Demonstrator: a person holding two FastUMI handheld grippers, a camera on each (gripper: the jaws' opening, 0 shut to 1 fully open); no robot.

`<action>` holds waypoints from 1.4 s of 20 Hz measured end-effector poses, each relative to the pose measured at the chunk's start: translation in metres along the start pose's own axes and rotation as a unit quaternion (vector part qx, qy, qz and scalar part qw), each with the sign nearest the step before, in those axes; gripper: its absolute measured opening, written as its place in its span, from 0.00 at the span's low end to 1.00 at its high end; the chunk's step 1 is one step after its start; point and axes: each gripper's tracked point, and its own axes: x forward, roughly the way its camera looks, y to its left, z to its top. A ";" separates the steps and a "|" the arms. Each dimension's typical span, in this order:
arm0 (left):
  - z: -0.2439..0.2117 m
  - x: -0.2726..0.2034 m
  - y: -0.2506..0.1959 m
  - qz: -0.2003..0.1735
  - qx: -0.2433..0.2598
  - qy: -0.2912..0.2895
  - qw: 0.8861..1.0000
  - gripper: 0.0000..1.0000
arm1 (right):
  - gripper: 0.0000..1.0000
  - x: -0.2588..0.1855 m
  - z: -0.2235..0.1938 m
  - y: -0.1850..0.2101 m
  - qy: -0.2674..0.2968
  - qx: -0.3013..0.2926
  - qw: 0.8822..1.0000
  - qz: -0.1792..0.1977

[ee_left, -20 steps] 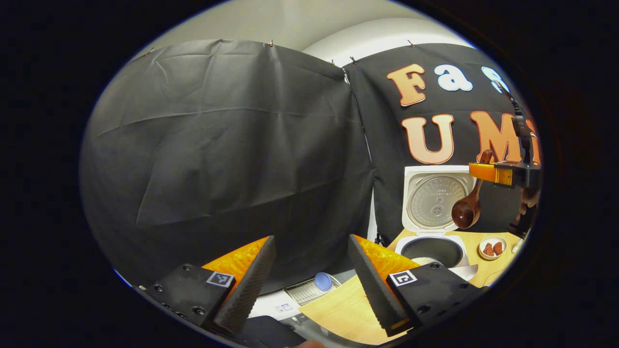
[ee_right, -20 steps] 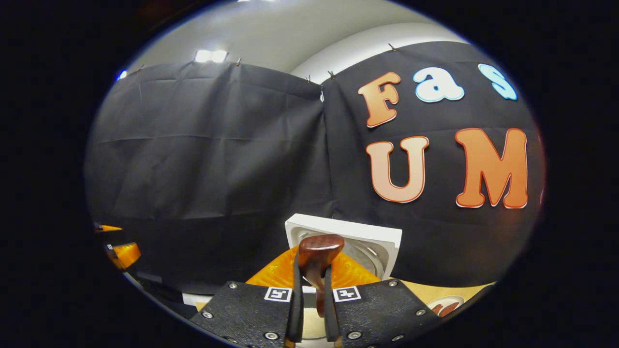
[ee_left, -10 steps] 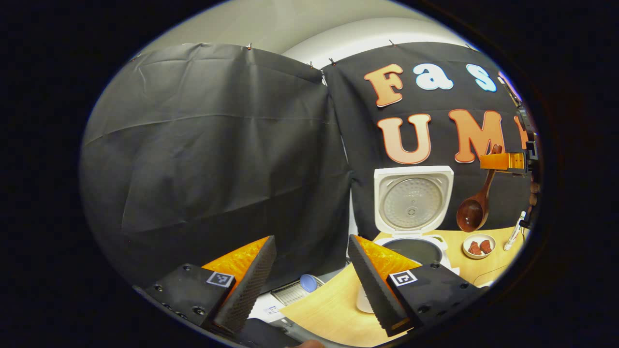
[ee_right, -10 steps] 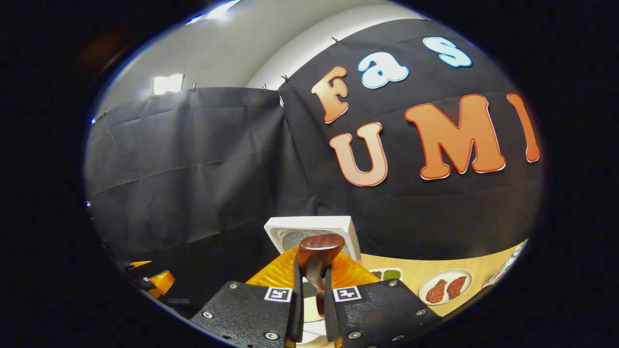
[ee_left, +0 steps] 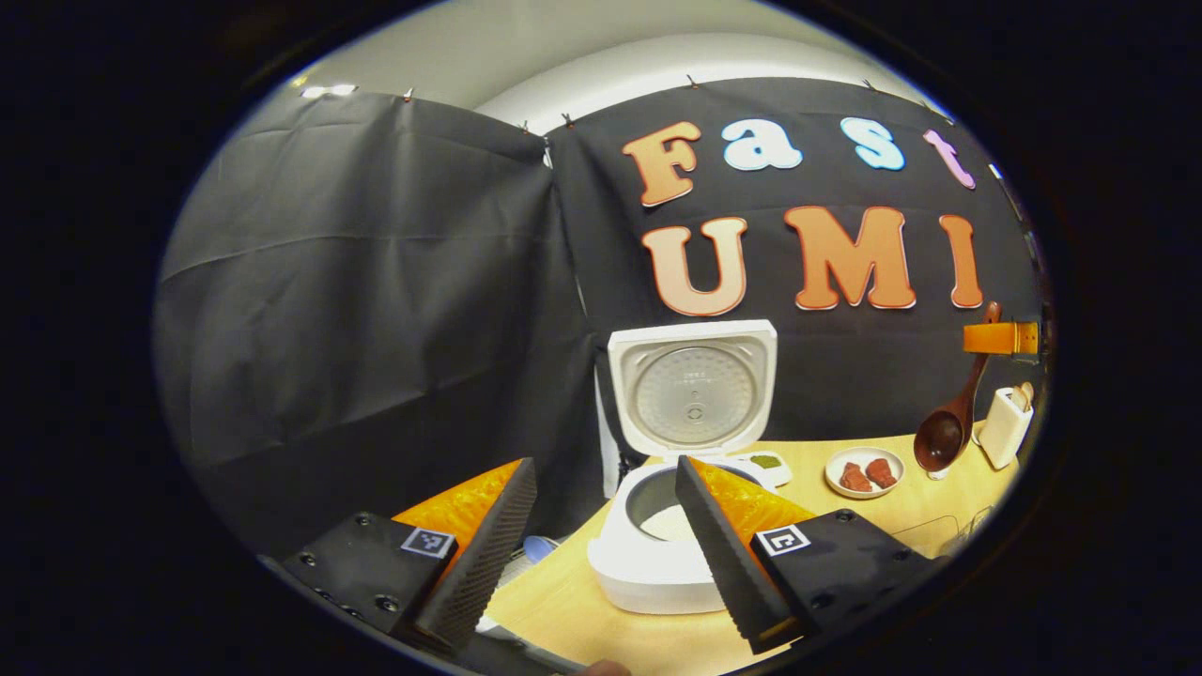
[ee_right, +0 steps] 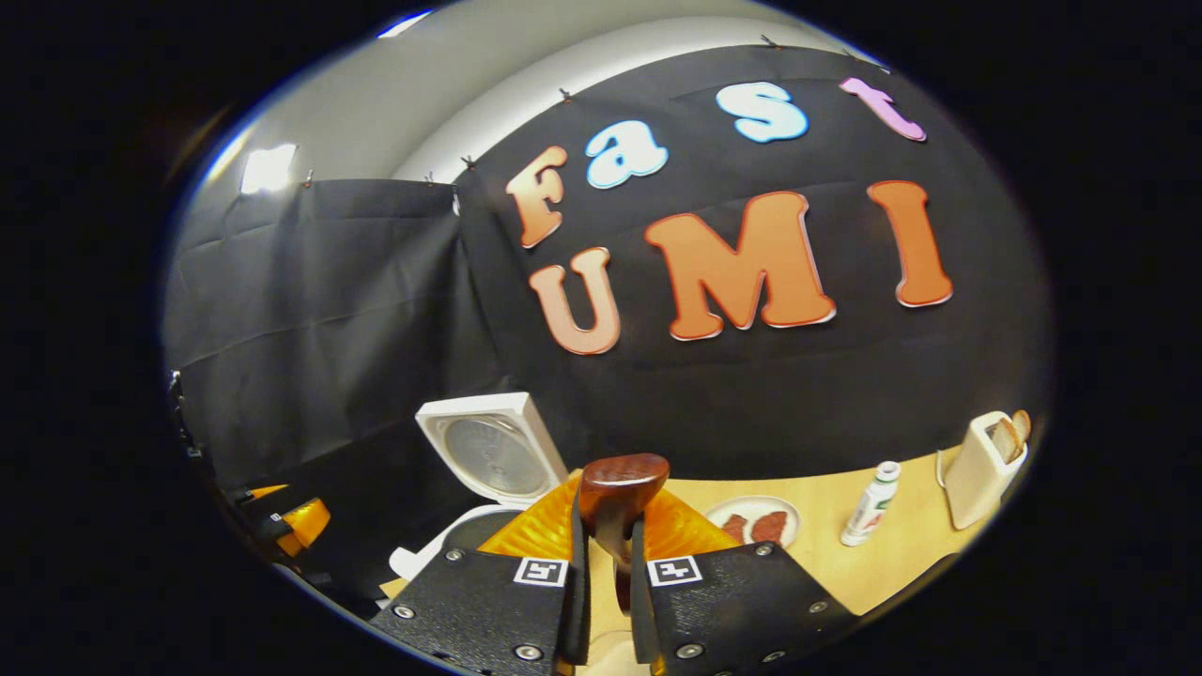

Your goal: Close the left gripper, press the button to open the rice cooker; take a wooden spoon from the chopstick holder with the right hand, scoop a spoonful of rice and pour it into the rice cooker, then put the wooden spoon back into the chopstick holder.

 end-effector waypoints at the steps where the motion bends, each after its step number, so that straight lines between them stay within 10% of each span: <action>1: 0.002 0.002 -0.009 -0.010 0.002 0.000 1.000 1.00 | 0.17 -0.011 -0.006 -0.016 0.004 0.005 1.000 -0.017; 15: 0.017 0.010 -0.075 -0.066 0.019 -0.003 0.998 1.00 | 0.17 -0.137 -0.099 -0.180 0.051 0.098 0.970 -0.215; 28: 0.063 0.037 -0.059 -0.032 0.007 -0.035 0.999 0.97 | 0.21 -0.164 -0.189 -0.226 0.040 0.231 0.931 -0.280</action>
